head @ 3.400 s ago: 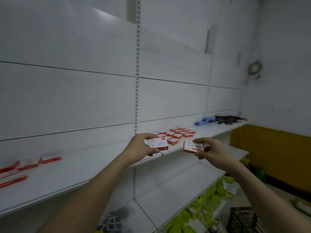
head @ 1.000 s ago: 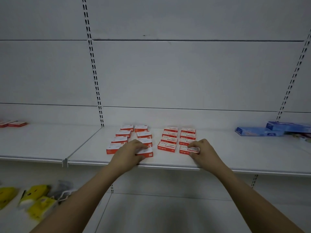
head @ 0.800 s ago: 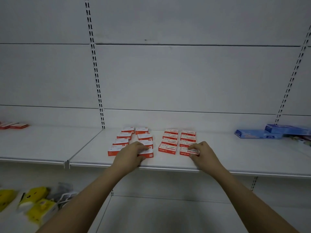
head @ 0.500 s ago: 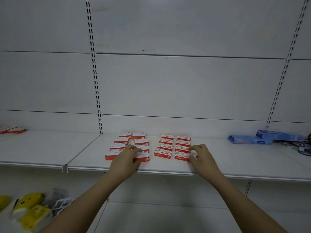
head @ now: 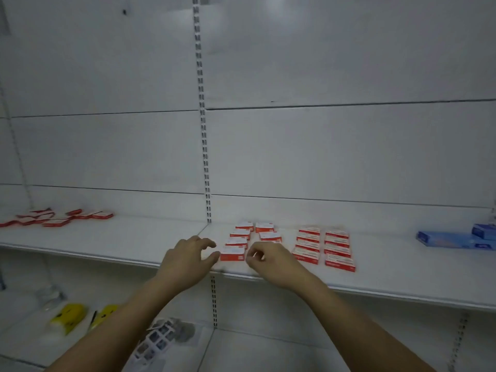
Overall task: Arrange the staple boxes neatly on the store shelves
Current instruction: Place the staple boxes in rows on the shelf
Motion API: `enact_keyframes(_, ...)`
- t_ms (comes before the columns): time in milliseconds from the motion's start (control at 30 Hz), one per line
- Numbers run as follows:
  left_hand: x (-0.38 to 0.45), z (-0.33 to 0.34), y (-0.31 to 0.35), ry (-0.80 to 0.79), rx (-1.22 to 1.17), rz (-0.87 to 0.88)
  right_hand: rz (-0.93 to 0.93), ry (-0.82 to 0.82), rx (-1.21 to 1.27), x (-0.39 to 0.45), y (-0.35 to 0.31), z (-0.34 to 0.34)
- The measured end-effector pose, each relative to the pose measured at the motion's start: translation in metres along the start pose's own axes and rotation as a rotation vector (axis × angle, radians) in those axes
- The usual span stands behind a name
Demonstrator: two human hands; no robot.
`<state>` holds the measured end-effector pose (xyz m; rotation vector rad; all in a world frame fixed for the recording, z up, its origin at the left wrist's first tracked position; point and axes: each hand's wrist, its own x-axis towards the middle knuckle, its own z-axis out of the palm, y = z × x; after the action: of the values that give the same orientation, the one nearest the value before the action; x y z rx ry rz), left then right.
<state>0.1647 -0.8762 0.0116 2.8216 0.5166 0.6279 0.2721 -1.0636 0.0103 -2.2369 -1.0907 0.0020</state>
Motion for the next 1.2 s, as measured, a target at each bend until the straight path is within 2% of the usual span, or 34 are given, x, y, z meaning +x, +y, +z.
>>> enact_keyframes(167,-0.014,-0.041,-0.085,0.000,0.044,-0.109,-0.089,-0.093,-0.069,0.047,-0.085,0.049)
enact_keyframes(433,-0.060,-0.117,-0.272,-0.011,0.075,-0.277,-0.178,-0.202,-0.118,0.131,-0.238,0.179)
enact_keyframes(667,-0.087,-0.182,-0.411,0.001,0.109,-0.417,-0.244,-0.212,-0.132,0.194,-0.351,0.261)
enact_keyframes(900,-0.085,-0.207,-0.502,0.097,0.074,-0.427,-0.298,-0.241,-0.156,0.257,-0.416,0.322)
enact_keyframes(1033,-0.076,-0.198,-0.555,0.082,0.063,-0.436,-0.315,-0.254,-0.142,0.303,-0.434,0.356)
enact_keyframes(1200,-0.027,-0.191,-0.625,0.065,0.057,-0.424,-0.303,-0.273,-0.061,0.376,-0.447,0.409)
